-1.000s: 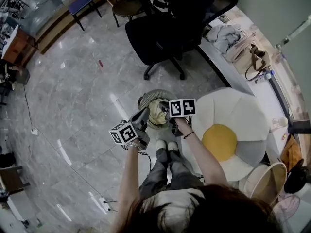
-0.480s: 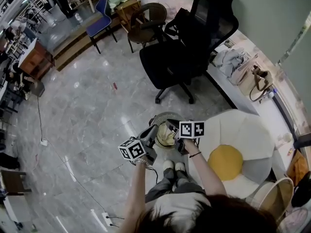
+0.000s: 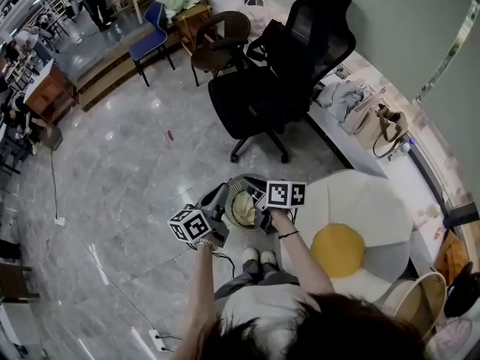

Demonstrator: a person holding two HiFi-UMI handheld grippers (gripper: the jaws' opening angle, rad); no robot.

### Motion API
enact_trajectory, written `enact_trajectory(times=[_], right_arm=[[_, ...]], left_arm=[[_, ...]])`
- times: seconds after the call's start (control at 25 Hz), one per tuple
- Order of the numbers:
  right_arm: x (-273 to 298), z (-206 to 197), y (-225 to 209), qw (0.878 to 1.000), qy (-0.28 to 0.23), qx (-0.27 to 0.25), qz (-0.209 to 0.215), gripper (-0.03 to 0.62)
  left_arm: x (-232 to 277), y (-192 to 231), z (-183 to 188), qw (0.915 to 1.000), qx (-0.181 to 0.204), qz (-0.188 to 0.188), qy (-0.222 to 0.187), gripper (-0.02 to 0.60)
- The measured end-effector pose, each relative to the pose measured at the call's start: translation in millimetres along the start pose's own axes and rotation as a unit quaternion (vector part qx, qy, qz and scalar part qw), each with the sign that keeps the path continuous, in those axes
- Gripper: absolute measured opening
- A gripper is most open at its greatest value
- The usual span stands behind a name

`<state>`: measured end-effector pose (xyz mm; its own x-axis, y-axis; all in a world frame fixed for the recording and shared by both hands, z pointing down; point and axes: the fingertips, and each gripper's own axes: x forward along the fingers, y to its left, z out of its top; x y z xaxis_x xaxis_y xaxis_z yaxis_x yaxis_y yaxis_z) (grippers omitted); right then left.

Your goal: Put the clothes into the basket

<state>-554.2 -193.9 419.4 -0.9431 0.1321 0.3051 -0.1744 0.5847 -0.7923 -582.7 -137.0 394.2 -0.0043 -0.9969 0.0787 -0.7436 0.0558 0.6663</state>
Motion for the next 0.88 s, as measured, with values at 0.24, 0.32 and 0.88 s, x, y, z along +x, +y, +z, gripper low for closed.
enact_trajectory(times=[0.24,0.32,0.88], right_arm=[[-1.5,1.1,12.4,1.0,-0.013,0.005,0.015,0.009],[-2.9,-0.8,12.5,1.0,-0.015,0.009,0.02,0.009],[-7.3,-0.1,12.7,0.998,-0.032,0.033,0.039,0.009]], left_arm=[[-3.1,-5.9,6.4,0.9998,0.019,0.0,-0.004,0.011],[-2.8,-8.3,3.2,0.9998,0.021,0.0,0.0,0.011],[-2.9,-11.7,1.7,0.999,0.042,0.012,0.008,0.011]])
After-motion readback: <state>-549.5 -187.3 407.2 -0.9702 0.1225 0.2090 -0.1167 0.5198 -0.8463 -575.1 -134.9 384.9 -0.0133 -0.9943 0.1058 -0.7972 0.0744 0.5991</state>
